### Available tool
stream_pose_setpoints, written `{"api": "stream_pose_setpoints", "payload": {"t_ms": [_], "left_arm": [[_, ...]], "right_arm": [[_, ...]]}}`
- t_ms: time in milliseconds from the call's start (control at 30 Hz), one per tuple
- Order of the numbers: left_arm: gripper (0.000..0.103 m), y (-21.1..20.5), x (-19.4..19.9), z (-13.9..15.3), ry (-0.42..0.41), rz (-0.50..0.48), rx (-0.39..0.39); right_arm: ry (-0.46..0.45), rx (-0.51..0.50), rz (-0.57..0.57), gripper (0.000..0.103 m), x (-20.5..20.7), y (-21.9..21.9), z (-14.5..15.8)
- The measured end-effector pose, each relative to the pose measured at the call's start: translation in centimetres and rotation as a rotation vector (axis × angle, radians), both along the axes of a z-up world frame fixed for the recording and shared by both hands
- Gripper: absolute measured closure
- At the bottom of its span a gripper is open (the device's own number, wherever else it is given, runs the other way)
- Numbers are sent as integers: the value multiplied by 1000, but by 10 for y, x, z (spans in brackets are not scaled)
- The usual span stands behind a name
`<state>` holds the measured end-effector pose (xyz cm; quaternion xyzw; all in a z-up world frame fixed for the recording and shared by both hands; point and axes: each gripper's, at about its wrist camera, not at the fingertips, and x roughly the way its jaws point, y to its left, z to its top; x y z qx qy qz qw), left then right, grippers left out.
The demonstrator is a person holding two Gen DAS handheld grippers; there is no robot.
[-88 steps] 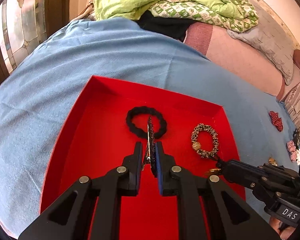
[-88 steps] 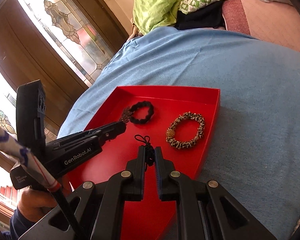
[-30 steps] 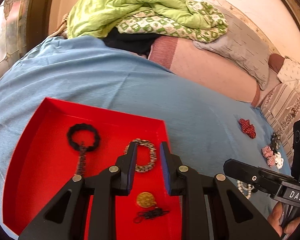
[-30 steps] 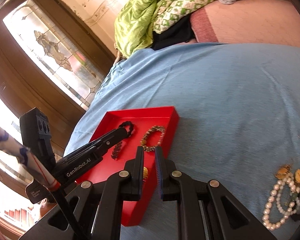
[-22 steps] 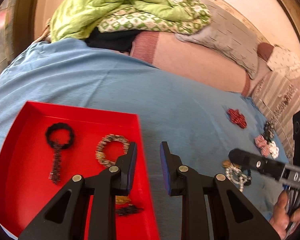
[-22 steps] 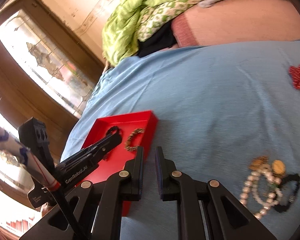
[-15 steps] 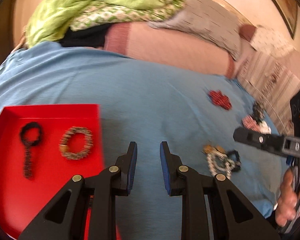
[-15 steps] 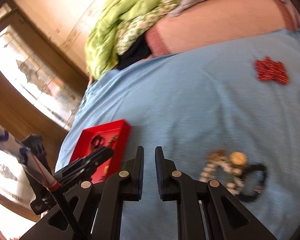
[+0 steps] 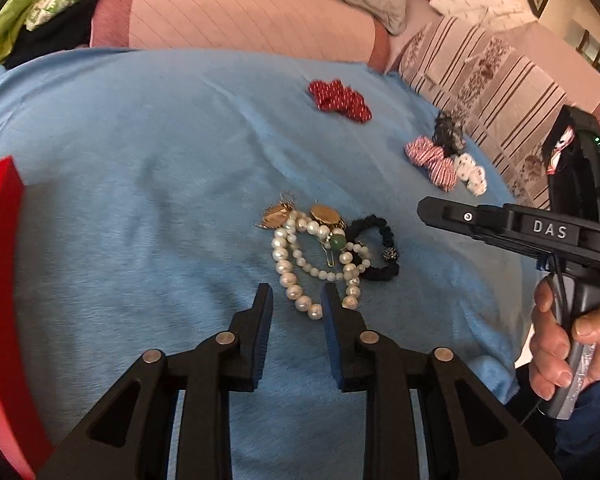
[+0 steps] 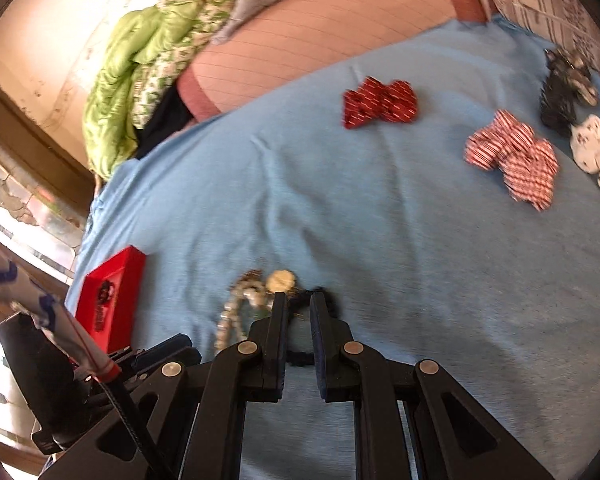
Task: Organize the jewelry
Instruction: 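Grasp the pearl bracelet with the left tool while the right tool grasps a black beaded bracelet, then carry the pearl bracelet and black beaded bracelet with both tools over the red tray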
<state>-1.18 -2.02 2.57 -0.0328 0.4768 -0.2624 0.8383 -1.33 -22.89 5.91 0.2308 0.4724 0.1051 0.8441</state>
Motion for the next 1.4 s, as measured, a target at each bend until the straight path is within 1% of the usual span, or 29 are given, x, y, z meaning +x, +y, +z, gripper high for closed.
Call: {"api": "stream_pose_setpoints", "payload": {"t_ms": [133,200,267,300,333,367,400,467,533,600,700,733,800,833,867,933,1000,1100,1167,1233,1400], "left_arm": [[77,-16,7,-10,11,8,32],[77,-24,9,-13,-9,19,78],[77,-30,11,-14,-40,35,126],[79,-34,12,-15,-58,41,151],[83,-37,12,-15,-77,43,172],[92,-37,11,-15,-95,45,191],[94,-37,12,-14,-100,40,195],[94,-31,12,-8,-107,36,161],[94,-22,9,4,-133,31,103],[94,-15,5,18,-178,20,54],[94,-9,-3,36,-255,5,7],[94,-7,-5,41,-273,4,-4],[94,-4,-6,45,-289,11,-11],[94,-2,-6,47,-295,18,-14],[94,0,-5,48,-298,17,-21],[94,2,-7,51,-314,21,-28],[94,6,-11,57,-336,17,-47],[94,11,-18,68,-389,9,-72],[94,12,-19,73,-410,1,-84],[94,16,-18,74,-415,7,-74],[94,27,-15,74,-404,36,-55]], "right_arm": [[17,3,-2,90,2,-7,-7],[26,5,0,89,3,-8,-9],[36,8,1,85,5,-8,-11],[39,8,3,82,6,-8,-12],[41,4,9,81,8,-7,-13],[42,-2,15,81,9,-5,-14],[44,-14,21,81,11,-3,-15],[50,-41,27,81,13,0,-17],[52,-58,44,80,15,4,-18],[61,-86,64,77,17,11,-21],[94,-169,98,76,22,29,-31],[94,-208,114,78,22,35,-33],[70,-298,113,93,22,41,-29],[63,-301,101,93,22,40,-28],[51,-270,83,96,20,34,-24],[16,-229,49,96,18,24,-13],[-42,-194,22,96,14,15,1],[-122,-125,6,96,9,9,17],[-170,-96,11,96,7,11,27],[-201,-81,26,96,7,20,34],[-228,-75,73,96,7,38,40]]}}
